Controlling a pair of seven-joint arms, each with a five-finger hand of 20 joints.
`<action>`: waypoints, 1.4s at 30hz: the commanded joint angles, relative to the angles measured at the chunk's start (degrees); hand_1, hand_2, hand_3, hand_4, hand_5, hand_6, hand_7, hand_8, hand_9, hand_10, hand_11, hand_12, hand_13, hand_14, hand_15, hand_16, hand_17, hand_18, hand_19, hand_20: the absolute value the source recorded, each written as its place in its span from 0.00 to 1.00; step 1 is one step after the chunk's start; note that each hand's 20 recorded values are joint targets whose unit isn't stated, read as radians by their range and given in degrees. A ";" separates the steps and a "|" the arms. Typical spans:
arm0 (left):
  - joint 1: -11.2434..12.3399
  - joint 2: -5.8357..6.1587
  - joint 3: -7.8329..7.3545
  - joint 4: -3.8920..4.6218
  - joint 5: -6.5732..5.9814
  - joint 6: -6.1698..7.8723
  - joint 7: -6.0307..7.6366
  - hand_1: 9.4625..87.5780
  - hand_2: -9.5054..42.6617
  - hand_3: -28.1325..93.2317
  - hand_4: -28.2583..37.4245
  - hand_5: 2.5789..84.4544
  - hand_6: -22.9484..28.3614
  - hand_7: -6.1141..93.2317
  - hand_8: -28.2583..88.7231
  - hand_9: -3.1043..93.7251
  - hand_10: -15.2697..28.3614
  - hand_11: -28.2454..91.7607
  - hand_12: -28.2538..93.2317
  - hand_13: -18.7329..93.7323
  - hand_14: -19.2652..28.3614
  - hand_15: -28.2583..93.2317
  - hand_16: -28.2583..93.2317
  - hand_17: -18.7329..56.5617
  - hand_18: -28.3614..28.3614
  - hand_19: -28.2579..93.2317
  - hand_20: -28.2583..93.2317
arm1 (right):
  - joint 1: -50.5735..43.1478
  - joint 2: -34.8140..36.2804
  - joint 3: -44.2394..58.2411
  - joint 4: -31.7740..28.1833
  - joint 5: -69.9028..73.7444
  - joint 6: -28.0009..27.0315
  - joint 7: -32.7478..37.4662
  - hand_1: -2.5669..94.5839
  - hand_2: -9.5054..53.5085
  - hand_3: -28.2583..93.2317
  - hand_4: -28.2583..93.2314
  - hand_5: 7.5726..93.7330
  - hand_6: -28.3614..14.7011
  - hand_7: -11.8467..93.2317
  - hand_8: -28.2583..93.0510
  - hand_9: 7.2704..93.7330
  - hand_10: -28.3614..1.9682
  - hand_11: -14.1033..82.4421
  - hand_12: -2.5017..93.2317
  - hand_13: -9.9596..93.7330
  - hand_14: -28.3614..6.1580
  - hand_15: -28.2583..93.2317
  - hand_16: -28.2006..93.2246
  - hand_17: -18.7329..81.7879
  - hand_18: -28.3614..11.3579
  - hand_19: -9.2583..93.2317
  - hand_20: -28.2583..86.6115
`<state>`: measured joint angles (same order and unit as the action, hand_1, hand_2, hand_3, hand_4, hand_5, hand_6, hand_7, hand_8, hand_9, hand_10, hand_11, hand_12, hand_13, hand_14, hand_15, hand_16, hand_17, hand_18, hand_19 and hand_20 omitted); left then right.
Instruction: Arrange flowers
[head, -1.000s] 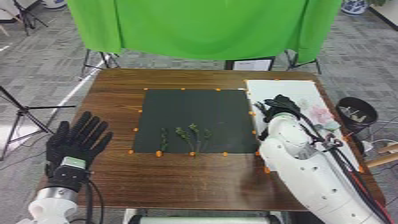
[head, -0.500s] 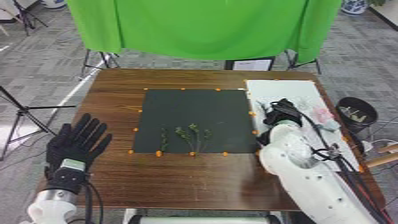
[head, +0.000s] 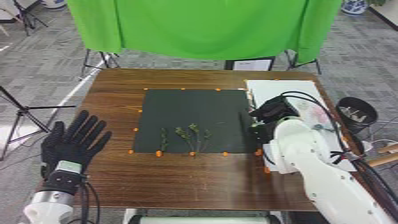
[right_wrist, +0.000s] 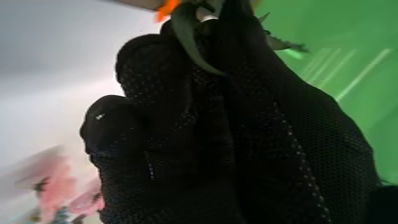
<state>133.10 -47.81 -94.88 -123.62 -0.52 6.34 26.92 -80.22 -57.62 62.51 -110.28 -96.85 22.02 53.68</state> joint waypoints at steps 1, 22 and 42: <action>1.26 0.65 -0.62 -0.56 0.01 0.21 1.18 0.22 0.38 0.83 0.00 0.48 0.62 0.17 0.18 0.39 0.69 0.38 0.33 0.39 0.73 0.50 0.19 0.16 0.76 0.50 0.32 | 0.05 -0.42 -4.24 -6.30 1.69 0.58 0.11 0.61 0.00 0.85 0.08 0.76 0.66 0.58 0.34 0.92 0.62 0.31 0.53 0.91 0.71 0.64 0.58 0.69 0.18 1.00 0.53; 1.06 0.34 -0.46 -1.12 -1.13 4.06 0.51 0.23 0.41 0.83 0.00 0.49 0.62 0.18 0.18 0.40 0.70 0.40 0.33 0.40 0.73 0.52 0.19 0.16 0.76 0.51 0.32 | -2.31 -3.41 -10.69 -2.05 -9.01 0.26 11.12 0.59 0.00 0.84 0.07 0.73 0.62 0.60 0.34 0.88 0.57 0.35 0.52 0.89 0.61 0.68 0.51 0.68 0.14 1.00 0.54; 2.14 0.63 -0.90 -1.36 -3.07 3.21 1.75 0.23 0.41 0.83 0.00 0.50 0.62 0.18 0.17 0.40 0.70 0.40 0.33 0.40 0.73 0.52 0.19 0.16 0.76 0.52 0.32 | -4.38 -1.65 -11.47 -6.05 -15.67 -4.60 7.08 0.47 0.00 0.86 0.08 0.71 0.49 0.31 0.24 0.79 0.35 0.40 0.25 0.87 0.52 0.65 0.45 0.67 0.14 1.00 0.47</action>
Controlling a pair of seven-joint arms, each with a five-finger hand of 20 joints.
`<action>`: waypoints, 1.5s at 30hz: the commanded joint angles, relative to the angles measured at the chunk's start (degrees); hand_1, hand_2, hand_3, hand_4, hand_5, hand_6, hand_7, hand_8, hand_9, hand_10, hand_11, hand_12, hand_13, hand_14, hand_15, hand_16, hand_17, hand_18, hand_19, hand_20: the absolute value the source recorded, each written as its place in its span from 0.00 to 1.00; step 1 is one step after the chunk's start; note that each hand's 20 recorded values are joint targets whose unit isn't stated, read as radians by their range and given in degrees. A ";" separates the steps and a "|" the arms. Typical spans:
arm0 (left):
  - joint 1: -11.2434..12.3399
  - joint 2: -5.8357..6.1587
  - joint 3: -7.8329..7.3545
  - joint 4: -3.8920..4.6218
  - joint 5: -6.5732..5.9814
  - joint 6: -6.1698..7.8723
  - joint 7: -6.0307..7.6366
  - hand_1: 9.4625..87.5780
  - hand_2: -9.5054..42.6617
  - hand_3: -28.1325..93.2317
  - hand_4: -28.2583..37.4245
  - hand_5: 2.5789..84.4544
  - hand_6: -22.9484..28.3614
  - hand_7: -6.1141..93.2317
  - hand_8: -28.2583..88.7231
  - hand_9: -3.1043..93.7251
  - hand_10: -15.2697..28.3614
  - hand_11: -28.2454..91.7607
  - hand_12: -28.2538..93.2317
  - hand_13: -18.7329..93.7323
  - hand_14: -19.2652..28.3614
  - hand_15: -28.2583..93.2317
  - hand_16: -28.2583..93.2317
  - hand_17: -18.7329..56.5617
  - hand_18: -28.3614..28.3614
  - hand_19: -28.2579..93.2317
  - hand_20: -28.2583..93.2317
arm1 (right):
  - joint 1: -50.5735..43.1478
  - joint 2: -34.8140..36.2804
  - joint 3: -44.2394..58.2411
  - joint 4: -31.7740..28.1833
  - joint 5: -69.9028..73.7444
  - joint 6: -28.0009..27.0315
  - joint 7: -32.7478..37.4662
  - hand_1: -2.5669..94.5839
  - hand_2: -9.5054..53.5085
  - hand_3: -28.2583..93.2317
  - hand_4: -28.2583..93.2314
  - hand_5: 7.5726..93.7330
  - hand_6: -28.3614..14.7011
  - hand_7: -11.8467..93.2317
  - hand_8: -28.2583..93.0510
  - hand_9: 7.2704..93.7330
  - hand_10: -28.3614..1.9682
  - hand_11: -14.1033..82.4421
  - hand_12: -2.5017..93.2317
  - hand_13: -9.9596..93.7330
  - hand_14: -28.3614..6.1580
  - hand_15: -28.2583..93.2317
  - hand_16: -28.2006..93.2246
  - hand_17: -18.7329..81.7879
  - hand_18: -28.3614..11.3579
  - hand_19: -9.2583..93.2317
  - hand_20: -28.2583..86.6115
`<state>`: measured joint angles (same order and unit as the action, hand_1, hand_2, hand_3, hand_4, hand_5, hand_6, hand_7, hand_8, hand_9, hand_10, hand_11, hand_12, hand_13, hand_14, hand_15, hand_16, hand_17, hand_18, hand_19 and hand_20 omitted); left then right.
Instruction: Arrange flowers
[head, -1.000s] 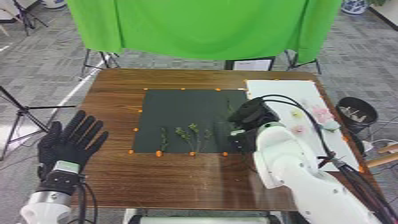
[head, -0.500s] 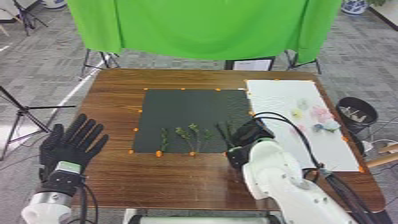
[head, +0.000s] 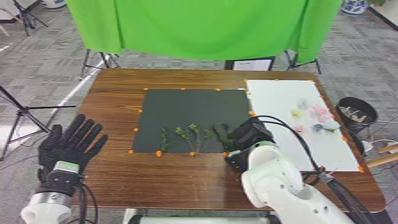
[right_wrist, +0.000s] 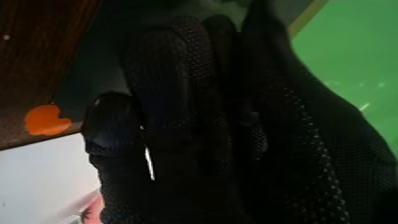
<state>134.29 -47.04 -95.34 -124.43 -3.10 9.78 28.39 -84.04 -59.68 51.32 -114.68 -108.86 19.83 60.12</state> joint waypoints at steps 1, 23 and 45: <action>0.86 -0.10 -0.33 -0.53 -0.47 -0.13 0.38 0.23 0.41 0.83 0.00 0.50 0.62 0.18 0.17 0.40 0.70 0.40 0.33 0.40 0.73 0.53 0.19 0.16 0.76 0.52 0.32 | -0.67 0.58 -0.20 -1.87 -3.40 -2.27 0.56 0.45 0.00 0.86 0.08 0.71 0.49 0.30 0.19 0.79 0.34 0.39 0.24 0.87 0.52 0.65 0.45 0.67 0.14 1.00 0.47; 1.19 -0.21 -0.61 -0.96 0.74 -0.38 0.83 0.23 0.41 0.83 0.00 0.50 0.62 0.18 0.17 0.41 0.70 0.41 0.33 0.40 0.73 0.53 0.18 0.16 0.76 0.52 0.32 | -12.86 10.70 25.45 -6.93 -10.77 -26.69 -13.65 0.41 0.01 0.88 0.07 0.52 0.46 0.25 0.15 0.58 0.36 0.30 0.20 0.75 0.45 0.69 0.44 0.58 0.14 0.97 0.49; 2.08 -0.12 -0.56 -1.19 0.09 -0.33 2.07 0.23 0.41 0.83 0.00 0.50 0.62 0.18 0.18 0.41 0.70 0.41 0.33 0.40 0.73 0.53 0.18 0.16 0.76 0.52 0.32 | -14.83 11.62 31.20 -3.28 -11.57 -36.85 -12.61 0.43 0.00 0.88 0.03 0.46 0.45 0.21 0.16 0.44 0.38 0.24 0.19 0.69 0.39 0.75 0.42 0.55 0.10 0.95 0.55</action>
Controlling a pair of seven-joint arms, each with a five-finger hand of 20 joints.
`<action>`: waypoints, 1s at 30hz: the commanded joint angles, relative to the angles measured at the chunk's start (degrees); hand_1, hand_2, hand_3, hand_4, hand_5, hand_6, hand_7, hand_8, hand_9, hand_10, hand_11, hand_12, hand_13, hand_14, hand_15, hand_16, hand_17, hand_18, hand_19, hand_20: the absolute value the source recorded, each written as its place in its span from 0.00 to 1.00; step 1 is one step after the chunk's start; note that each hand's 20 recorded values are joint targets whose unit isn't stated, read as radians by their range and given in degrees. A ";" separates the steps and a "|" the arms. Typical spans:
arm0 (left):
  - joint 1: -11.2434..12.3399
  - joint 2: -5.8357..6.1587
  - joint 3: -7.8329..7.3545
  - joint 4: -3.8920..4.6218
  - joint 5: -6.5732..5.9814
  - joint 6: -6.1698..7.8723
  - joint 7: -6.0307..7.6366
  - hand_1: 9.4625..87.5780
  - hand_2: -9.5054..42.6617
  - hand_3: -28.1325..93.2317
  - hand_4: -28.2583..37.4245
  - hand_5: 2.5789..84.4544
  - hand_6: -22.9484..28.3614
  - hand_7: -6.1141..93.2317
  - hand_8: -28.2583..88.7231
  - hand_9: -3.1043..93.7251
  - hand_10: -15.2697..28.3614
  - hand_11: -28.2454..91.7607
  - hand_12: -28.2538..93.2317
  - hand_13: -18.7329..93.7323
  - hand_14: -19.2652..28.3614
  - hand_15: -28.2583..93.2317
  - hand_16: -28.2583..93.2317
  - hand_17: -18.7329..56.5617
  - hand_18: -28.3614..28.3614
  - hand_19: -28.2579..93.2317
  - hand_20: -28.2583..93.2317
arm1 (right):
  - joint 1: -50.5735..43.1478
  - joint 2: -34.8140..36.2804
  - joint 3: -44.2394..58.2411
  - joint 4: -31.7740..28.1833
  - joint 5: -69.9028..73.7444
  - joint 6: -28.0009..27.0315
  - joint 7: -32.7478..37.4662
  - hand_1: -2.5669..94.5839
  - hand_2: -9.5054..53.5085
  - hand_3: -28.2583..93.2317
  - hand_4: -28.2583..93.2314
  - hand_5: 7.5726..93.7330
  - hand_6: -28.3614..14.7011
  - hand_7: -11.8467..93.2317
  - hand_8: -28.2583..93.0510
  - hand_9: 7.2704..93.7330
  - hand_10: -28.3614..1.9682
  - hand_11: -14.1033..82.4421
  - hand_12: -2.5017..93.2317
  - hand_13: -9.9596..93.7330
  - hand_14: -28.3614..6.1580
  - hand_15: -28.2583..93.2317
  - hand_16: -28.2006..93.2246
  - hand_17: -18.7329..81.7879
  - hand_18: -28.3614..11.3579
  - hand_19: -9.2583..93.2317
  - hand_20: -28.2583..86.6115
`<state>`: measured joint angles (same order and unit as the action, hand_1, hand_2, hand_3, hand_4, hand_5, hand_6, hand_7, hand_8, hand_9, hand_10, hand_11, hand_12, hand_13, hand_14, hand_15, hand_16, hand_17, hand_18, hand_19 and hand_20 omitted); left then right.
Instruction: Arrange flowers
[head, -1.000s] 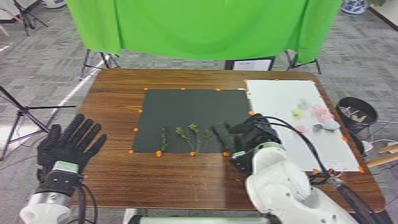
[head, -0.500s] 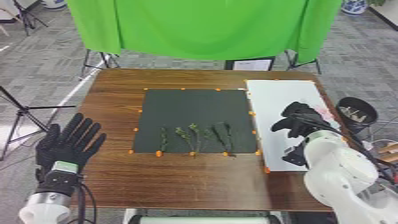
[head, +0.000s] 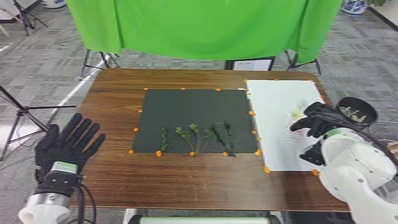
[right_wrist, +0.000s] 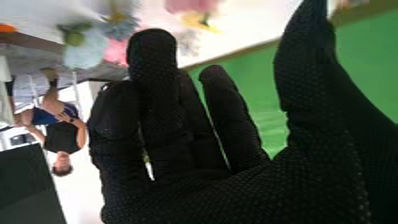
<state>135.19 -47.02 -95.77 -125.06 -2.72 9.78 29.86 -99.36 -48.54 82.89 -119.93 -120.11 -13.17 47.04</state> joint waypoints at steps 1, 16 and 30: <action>1.18 -0.10 -0.10 -0.56 -0.21 -0.29 0.54 0.23 0.41 0.83 0.00 0.50 0.62 0.18 0.17 0.41 0.70 0.40 0.33 0.40 0.73 0.53 0.18 0.16 0.76 0.52 0.32 | 0.80 0.43 -0.87 2.42 -0.46 -3.62 0.51 0.44 0.00 0.88 0.03 0.46 0.46 0.21 0.16 0.44 0.39 0.24 0.18 0.69 0.39 0.75 0.42 0.55 0.09 0.95 0.55; 0.58 -0.64 0.36 -0.55 0.16 -0.48 0.02 0.23 0.41 0.83 0.00 0.50 0.62 0.18 0.17 0.41 0.70 0.41 0.33 0.40 0.73 0.53 0.18 0.16 0.76 0.52 0.33 | 3.13 0.26 -7.36 8.09 -2.33 2.07 2.40 0.54 0.01 0.86 0.02 0.62 0.57 0.25 0.13 0.63 0.52 0.27 0.16 0.81 0.54 0.64 0.44 0.59 0.15 0.96 0.53; 0.76 -0.76 0.12 -0.62 0.00 -0.52 0.47 0.23 0.41 0.83 0.00 0.50 0.62 0.19 0.17 0.41 0.70 0.40 0.33 0.40 0.73 0.53 0.18 0.16 0.76 0.52 0.33 | 4.45 1.33 -8.96 4.34 -6.55 7.87 -0.08 0.64 0.05 0.81 0.00 0.79 0.65 0.31 0.24 0.89 0.66 0.21 0.39 0.84 0.56 0.68 0.47 0.61 0.17 0.97 0.56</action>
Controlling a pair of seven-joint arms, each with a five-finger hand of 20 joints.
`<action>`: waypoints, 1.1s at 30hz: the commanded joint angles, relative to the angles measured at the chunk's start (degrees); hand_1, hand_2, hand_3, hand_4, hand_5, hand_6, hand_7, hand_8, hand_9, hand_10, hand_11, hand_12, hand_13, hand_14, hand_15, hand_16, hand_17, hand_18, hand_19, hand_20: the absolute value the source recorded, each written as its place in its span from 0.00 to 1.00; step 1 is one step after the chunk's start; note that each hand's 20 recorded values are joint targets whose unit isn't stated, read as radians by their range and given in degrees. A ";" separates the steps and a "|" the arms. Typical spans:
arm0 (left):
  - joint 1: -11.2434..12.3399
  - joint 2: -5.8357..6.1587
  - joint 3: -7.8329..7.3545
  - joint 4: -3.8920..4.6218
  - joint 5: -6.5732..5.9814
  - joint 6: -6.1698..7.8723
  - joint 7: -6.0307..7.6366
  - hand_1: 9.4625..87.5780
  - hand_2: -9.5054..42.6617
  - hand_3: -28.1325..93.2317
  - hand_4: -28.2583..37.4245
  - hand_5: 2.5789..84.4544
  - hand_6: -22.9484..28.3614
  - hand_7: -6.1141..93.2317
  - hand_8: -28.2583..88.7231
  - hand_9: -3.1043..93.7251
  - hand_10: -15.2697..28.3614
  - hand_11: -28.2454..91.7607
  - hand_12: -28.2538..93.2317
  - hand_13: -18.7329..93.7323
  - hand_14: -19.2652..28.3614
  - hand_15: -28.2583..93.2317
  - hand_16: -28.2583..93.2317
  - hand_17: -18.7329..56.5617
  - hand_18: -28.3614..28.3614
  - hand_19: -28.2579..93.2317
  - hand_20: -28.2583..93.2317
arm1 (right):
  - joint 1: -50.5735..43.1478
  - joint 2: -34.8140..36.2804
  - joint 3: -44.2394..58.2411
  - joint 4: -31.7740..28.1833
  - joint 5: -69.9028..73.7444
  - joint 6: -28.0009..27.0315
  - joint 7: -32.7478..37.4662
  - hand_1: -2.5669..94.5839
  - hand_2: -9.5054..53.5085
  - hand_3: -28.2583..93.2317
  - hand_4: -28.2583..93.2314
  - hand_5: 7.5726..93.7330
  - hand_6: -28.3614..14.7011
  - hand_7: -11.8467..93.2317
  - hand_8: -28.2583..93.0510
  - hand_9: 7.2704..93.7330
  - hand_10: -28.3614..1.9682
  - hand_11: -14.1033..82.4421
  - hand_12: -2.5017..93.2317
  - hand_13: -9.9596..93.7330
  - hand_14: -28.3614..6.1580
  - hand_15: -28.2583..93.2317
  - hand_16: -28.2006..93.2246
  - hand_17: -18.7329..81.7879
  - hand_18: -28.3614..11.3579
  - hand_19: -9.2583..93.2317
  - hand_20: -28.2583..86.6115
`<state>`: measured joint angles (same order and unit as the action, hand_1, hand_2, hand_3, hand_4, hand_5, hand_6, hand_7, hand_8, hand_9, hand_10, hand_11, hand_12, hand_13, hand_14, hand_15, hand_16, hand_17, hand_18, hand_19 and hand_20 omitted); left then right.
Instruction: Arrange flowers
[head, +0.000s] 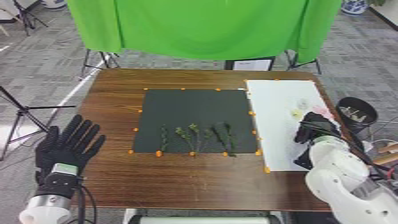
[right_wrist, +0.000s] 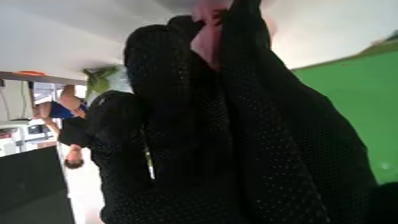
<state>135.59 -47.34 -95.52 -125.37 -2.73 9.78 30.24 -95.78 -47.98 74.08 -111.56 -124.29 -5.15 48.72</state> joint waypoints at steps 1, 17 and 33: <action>0.31 -0.32 -0.12 -0.26 0.07 -0.59 0.22 0.23 0.41 0.83 0.00 0.50 0.62 0.19 0.17 0.41 0.70 0.40 0.33 0.40 0.73 0.53 0.18 0.16 0.76 0.52 0.33 | 1.27 0.97 -0.41 -4.90 -2.90 -0.14 -2.31 0.64 0.05 0.81 0.00 0.80 0.65 0.31 0.24 0.90 0.66 0.21 0.39 0.84 0.56 0.67 0.47 0.61 0.17 0.97 0.56; 0.55 0.27 -1.47 0.11 -0.23 0.38 0.39 0.23 0.41 0.83 0.00 0.50 0.62 0.18 0.17 0.41 0.70 0.41 0.33 0.40 0.73 0.53 0.18 0.16 0.76 0.52 0.32 | 27.87 -10.11 -26.85 -3.88 -2.25 0.42 -16.11 0.63 0.03 0.82 0.00 0.81 0.64 0.31 0.24 0.90 0.65 0.20 0.39 0.84 0.58 0.64 0.52 0.61 0.18 0.96 0.56; -1.02 0.88 0.20 0.33 0.21 1.51 -0.75 0.23 0.42 0.83 0.00 0.50 0.62 0.19 0.17 0.41 0.70 0.40 0.33 0.40 0.73 0.53 0.18 0.16 0.76 0.52 0.32 | 37.90 -23.06 -43.77 12.12 -7.93 -9.75 -25.78 0.62 0.06 0.82 0.00 0.78 0.64 0.31 0.24 0.87 0.64 0.21 0.37 0.83 0.57 0.66 0.49 0.61 0.18 0.96 0.57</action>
<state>135.03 -46.50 -95.94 -125.25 -2.76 10.57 30.42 -58.52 -66.65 32.12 -103.73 -131.69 -10.15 23.47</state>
